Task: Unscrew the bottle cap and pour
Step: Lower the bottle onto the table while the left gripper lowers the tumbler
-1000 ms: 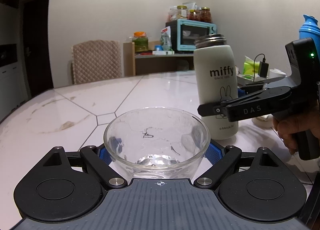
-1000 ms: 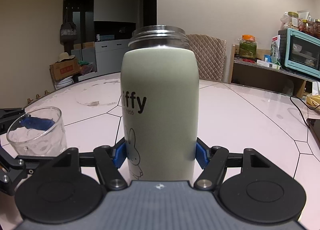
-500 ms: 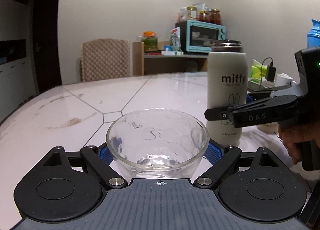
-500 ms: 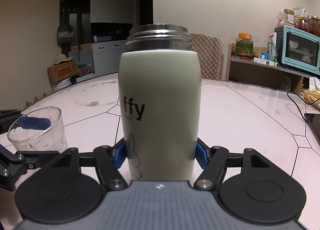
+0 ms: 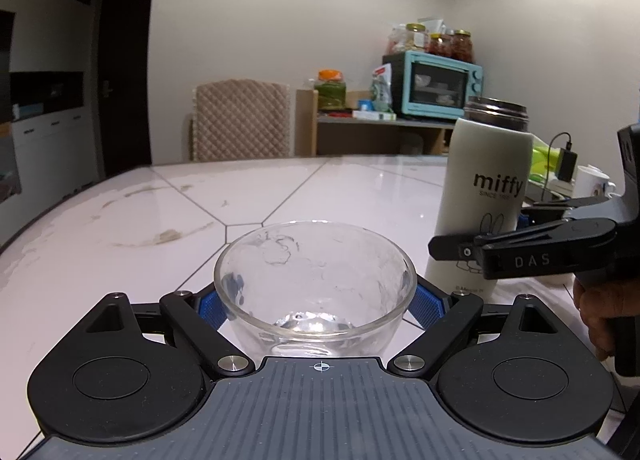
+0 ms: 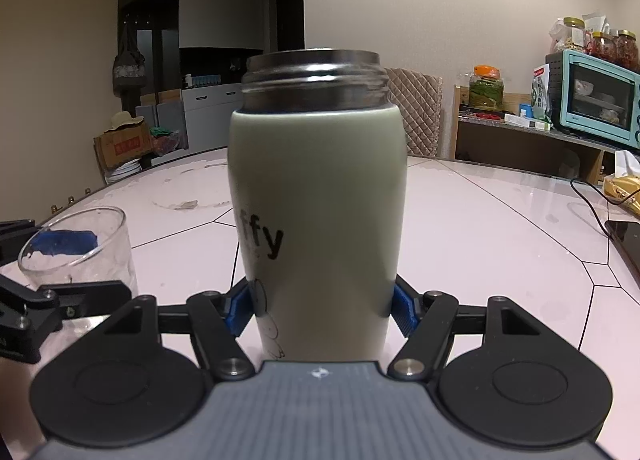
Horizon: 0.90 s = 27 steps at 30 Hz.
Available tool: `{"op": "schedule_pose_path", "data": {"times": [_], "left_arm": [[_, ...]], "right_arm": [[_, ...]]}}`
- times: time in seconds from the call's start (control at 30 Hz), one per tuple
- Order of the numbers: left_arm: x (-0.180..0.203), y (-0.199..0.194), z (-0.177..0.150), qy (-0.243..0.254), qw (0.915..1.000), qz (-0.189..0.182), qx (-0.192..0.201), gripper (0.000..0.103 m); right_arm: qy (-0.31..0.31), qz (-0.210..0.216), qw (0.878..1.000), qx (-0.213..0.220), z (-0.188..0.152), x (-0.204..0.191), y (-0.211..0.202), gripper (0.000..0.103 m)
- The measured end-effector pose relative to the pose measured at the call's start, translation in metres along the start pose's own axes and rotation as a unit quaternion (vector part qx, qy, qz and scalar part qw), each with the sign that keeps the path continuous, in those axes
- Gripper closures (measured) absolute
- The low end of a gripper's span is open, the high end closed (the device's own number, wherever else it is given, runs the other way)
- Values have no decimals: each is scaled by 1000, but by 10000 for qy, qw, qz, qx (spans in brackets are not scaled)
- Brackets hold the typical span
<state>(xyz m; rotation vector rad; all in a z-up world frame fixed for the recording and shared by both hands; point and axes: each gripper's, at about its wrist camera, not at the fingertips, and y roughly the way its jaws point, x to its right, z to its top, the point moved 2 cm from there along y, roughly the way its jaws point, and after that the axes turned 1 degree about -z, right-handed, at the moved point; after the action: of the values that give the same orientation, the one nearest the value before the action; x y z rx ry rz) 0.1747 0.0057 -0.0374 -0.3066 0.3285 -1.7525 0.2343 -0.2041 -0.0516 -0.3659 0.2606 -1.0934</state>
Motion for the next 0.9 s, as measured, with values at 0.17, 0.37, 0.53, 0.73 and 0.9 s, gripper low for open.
{"op": "schedule_pose_path", "data": {"times": [0.17,0.37,0.53,0.73,0.9], "left_arm": [[1,0,-1,15,10000,57,13,10],[2,0,-3,22,10000,77,19,8],[5,-1,-3,44,9999,100,13,5],[8,-2,-3,75,9999,131,-14,2],[10,-2,-4,98,9998,180,-15,0]], "right_arm": [[47,35,10000,9,-1,2,0,32],[75,26,10000,3,-4,4,-1,22],[134,51,9999,-53,-7,8,-1,16],[166,46,9998,-49,-9,10,-4,10],[204,63,9998,6,-10,11,-7,5]]}}
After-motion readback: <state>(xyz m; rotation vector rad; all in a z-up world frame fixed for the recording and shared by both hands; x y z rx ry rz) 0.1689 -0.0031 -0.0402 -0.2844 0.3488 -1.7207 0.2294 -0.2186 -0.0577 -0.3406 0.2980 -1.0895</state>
